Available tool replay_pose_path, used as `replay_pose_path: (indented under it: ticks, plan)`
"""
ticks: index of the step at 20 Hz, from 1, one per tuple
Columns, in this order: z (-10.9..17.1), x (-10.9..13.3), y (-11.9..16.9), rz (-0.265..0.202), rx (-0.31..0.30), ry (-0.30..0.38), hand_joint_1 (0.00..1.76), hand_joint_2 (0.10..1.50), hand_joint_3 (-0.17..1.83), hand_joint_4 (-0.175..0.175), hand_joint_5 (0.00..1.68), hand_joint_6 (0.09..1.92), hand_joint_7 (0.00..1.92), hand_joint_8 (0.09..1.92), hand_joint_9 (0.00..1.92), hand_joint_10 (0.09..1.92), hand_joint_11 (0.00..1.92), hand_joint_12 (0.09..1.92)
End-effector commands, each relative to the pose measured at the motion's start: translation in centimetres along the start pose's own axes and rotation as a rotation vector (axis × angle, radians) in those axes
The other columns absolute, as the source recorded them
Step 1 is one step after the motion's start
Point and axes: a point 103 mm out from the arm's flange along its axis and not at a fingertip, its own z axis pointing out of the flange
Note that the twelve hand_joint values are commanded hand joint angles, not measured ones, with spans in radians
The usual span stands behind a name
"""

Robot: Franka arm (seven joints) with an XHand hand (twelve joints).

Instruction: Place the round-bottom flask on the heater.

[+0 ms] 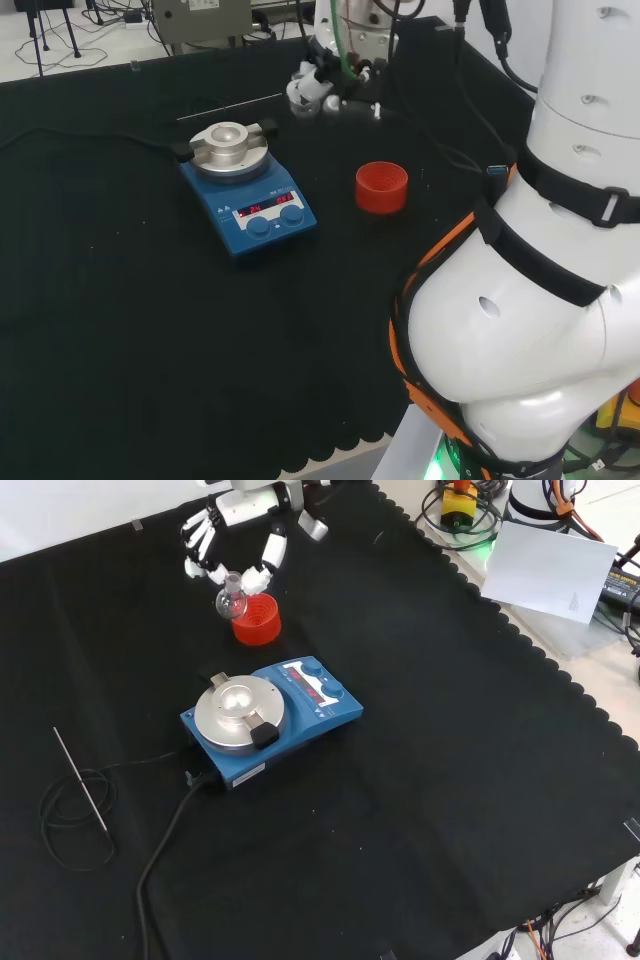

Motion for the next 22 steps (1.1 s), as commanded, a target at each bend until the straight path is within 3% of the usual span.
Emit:
replay_pose_path:
  ticks: [1,22]
  plan:
    - [1.0,3.4,1.3,-0.053,0.094,-0.026,1.08,0.74,0.86,-0.041,0.95,1.32,0.48,0.67,0.64,0.65,0.22,1.33]
    - [2.2,7.8,3.4,-0.119,0.163,-0.058,1.08,0.73,0.87,-0.038,0.95,1.32,0.47,0.67,0.63,0.65,0.22,1.33]
